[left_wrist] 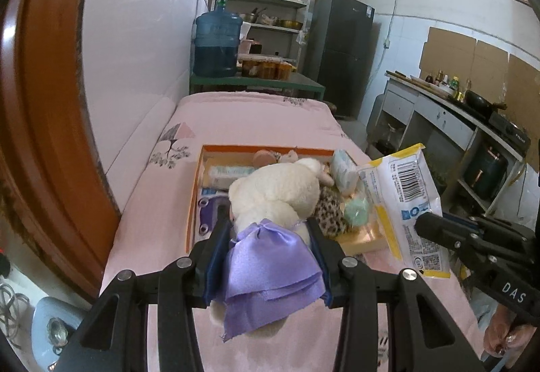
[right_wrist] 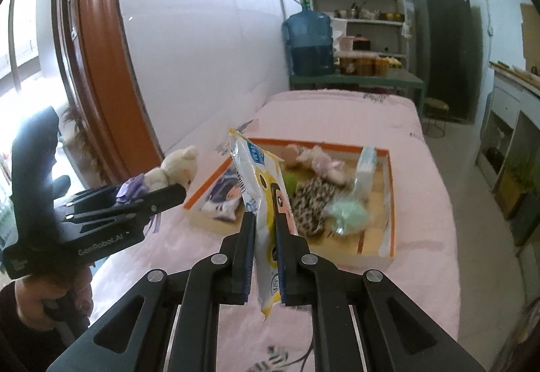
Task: Organize soft objects
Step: 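Carry the bunny and yellow wipes pack over the box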
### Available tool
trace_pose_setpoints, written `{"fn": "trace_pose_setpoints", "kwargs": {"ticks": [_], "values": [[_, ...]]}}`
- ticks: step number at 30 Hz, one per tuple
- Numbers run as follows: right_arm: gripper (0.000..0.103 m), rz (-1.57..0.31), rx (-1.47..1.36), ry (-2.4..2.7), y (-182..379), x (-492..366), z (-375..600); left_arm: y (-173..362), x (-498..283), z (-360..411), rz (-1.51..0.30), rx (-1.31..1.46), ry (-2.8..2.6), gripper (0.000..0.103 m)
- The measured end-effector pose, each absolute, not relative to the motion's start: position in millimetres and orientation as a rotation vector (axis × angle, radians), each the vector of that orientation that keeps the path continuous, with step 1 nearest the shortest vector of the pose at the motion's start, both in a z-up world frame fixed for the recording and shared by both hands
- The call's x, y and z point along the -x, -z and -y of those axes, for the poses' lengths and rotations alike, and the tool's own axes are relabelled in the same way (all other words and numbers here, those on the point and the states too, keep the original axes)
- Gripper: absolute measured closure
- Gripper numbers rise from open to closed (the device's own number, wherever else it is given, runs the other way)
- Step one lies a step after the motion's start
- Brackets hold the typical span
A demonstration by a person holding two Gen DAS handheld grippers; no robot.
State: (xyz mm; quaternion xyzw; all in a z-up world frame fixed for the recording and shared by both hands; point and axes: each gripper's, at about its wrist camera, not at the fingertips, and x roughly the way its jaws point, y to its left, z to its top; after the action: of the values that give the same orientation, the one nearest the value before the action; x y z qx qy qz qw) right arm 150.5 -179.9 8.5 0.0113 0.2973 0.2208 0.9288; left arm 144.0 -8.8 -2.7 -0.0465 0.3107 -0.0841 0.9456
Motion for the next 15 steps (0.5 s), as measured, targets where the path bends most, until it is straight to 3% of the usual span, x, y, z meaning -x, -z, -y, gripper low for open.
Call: {"fn": "trace_pose_setpoints", "kwargs": {"ticks": [15], "values": [[0.091, -0.527, 0.016, -0.399, -27, -202, 181, -21, -212, 17, -0.569, 0.101, 0.173, 0.058]]}}
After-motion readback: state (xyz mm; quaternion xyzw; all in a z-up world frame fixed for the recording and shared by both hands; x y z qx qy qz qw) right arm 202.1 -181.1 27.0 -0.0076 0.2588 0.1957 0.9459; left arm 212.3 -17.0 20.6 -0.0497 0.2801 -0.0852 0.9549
